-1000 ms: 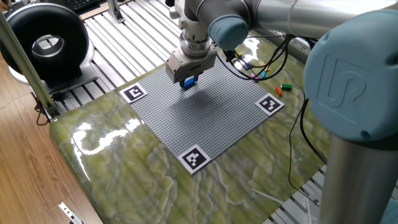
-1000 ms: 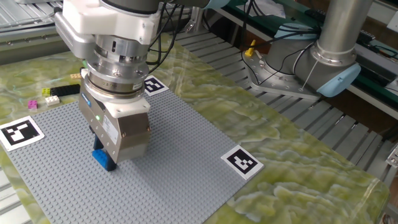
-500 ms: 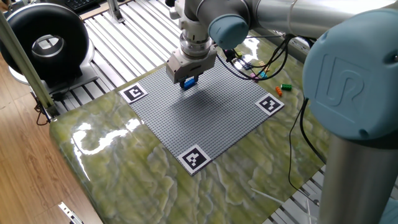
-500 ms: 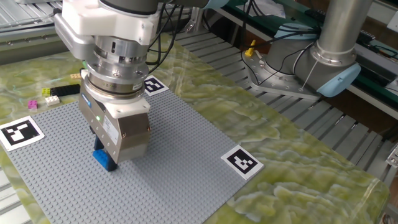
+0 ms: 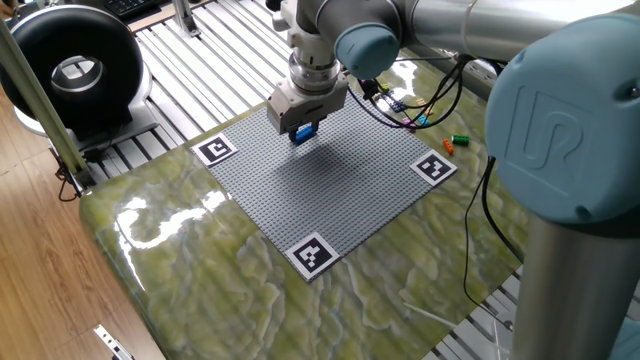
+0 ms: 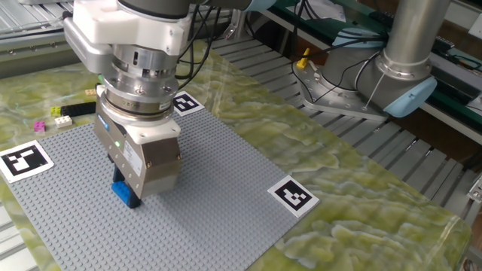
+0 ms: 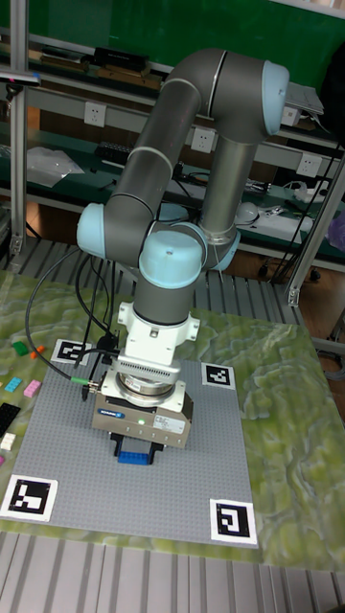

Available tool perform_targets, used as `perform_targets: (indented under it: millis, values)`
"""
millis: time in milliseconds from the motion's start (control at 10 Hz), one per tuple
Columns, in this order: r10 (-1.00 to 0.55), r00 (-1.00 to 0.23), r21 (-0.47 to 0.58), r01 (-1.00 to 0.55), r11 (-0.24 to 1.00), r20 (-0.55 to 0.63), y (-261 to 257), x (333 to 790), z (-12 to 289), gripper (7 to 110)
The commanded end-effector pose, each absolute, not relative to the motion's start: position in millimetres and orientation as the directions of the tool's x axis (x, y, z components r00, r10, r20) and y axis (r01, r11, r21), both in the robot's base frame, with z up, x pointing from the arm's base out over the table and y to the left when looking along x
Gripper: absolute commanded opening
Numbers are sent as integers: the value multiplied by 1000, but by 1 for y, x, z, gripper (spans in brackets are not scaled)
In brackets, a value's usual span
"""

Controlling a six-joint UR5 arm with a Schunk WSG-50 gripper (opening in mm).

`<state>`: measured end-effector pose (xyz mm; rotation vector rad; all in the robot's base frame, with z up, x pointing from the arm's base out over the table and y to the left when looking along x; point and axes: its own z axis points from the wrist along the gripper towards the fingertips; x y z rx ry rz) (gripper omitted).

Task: Stack small Lego blocks one on top of the other

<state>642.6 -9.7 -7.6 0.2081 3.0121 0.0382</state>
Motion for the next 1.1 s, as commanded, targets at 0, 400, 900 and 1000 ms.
perform_targets:
  millis: [0, 400, 900, 1000]
  values:
    - [147, -982, 48, 142, 989, -119, -8, 644, -7, 7]
    - [144, -982, 44, 139, 989, -120, -9, 644, -8, 7]
    - [138, -984, 36, 135, 990, -116, -11, 643, -9, 7]
    - [138, -984, 33, 135, 990, -112, -11, 641, -9, 7]
